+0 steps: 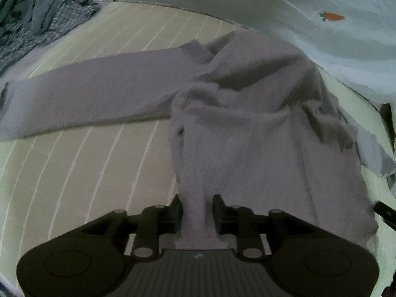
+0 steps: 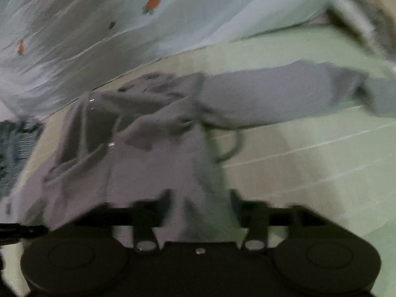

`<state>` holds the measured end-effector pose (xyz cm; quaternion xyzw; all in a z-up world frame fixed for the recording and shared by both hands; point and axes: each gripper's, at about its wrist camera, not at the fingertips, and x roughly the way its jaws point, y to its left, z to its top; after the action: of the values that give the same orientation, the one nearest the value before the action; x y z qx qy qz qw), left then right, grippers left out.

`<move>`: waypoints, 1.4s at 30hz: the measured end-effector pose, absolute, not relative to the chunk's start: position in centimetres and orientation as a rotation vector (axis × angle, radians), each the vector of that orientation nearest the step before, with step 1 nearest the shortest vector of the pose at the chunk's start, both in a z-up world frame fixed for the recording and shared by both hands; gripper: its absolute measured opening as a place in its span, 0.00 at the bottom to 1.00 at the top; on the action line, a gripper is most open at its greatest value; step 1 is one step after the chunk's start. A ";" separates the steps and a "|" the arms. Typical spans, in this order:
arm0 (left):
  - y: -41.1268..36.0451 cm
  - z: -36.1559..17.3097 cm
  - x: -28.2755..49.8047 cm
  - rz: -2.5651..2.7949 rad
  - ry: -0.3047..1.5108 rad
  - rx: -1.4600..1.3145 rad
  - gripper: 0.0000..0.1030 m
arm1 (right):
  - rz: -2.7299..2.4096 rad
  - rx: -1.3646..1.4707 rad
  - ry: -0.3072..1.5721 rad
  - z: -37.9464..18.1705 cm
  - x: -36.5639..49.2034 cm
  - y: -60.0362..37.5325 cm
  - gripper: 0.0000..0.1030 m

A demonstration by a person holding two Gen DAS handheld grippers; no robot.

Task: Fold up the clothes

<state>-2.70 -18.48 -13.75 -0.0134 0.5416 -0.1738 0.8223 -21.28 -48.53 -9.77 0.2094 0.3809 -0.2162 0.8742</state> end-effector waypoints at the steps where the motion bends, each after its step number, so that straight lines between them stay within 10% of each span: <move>1: -18.0 -13.8 -3.2 -0.369 1.156 -0.037 0.33 | -0.496 0.401 0.784 -9.5 -22.5 -48.2 0.80; 6: -17.2 -13.5 -4.8 -0.368 1.156 -0.028 0.38 | -0.595 0.361 0.813 -10.1 -27.3 -47.0 0.81; 14: -17.6 -14.1 -5.1 -0.380 1.166 0.006 0.38 | -0.401 0.434 0.839 -11.1 -27.3 -44.4 0.34; 27: -17.4 -14.6 -5.6 -0.405 1.168 0.037 0.42 | -0.332 0.467 0.866 -12.4 -23.4 -43.3 0.26; 29: -17.3 -14.7 -5.4 -0.399 1.175 0.025 0.43 | -0.325 0.466 0.867 -12.3 -23.2 -43.2 0.02; 42: -17.9 -14.8 -5.3 -0.403 1.185 0.051 0.53 | -0.455 0.420 0.868 -6.3 -29.0 -41.9 0.02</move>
<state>-5.29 -17.88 -14.82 0.0238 0.5544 -0.1885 0.8103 -29.04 -41.92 -6.33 0.2004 0.4135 -0.2168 0.8613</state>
